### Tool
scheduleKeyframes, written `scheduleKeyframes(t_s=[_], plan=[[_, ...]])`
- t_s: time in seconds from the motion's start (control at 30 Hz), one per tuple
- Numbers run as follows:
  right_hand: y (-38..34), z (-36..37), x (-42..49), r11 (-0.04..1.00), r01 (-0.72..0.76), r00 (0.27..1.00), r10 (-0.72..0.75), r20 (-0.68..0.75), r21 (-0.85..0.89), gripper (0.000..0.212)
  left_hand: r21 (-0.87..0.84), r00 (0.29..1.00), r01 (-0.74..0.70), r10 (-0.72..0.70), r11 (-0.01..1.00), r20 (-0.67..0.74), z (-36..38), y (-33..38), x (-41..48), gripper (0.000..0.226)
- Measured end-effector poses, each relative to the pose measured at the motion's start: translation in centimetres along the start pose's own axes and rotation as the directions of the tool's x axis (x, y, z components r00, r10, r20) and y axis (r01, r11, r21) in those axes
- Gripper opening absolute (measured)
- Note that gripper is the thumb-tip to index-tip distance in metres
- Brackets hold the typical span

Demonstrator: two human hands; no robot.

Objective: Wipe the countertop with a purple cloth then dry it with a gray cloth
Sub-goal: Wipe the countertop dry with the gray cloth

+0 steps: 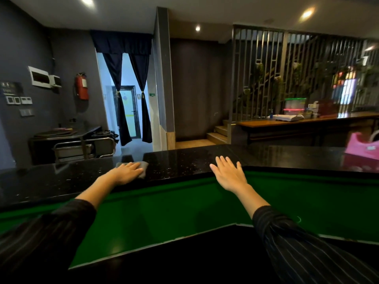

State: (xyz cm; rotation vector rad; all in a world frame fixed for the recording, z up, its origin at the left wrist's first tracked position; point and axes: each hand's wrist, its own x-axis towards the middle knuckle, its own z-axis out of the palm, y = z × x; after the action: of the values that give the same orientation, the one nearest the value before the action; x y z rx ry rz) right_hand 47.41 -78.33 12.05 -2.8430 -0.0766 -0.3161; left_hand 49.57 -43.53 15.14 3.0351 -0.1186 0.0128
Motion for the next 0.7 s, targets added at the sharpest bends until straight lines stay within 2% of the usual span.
scheduleKeyframes(t_s=[0.1,0.17,0.33,0.4,0.47,0.57,0.7], plan=[[0.0,-0.2,0.3,1.0,0.022,0.999,-0.022,0.04,0.01,0.064,0.082,0.999,0.026,-0.028,0.996,0.023,0.4,2.3,3.4,0.063],[0.2,-0.1,0.3,0.999,0.022,0.999,-0.022,0.033,0.027,0.062,0.068,0.999,0.016,-0.018,0.998,0.032,0.5,6.0,5.0,0.062],[0.6,0.2,0.9,0.994,0.019,0.999,-0.022,0.028,0.108,0.056,0.044,0.992,-0.112,0.11,0.993,0.056,0.7,16.1,7.2,0.06],[0.8,0.4,1.3,0.993,0.025,1.0,-0.026,0.011,0.118,0.055,-0.05,0.983,-0.163,0.167,0.985,0.083,1.7,18.5,9.6,0.062],[0.9,0.5,1.3,0.992,0.034,0.999,-0.034,-0.004,0.124,0.054,-0.054,0.97,-0.202,0.207,0.978,0.124,2.4,20.1,11.5,0.069],[0.9,0.3,1.1,0.986,0.032,0.999,-0.034,0.01,0.164,0.052,-0.033,0.954,-0.281,0.283,0.959,0.102,1.7,21.9,8.5,0.062],[0.4,-0.9,1.2,0.946,-0.026,0.997,0.003,0.073,0.322,0.053,-0.193,0.94,-0.315,0.333,0.929,0.073,1.0,21.9,5.6,0.059]])
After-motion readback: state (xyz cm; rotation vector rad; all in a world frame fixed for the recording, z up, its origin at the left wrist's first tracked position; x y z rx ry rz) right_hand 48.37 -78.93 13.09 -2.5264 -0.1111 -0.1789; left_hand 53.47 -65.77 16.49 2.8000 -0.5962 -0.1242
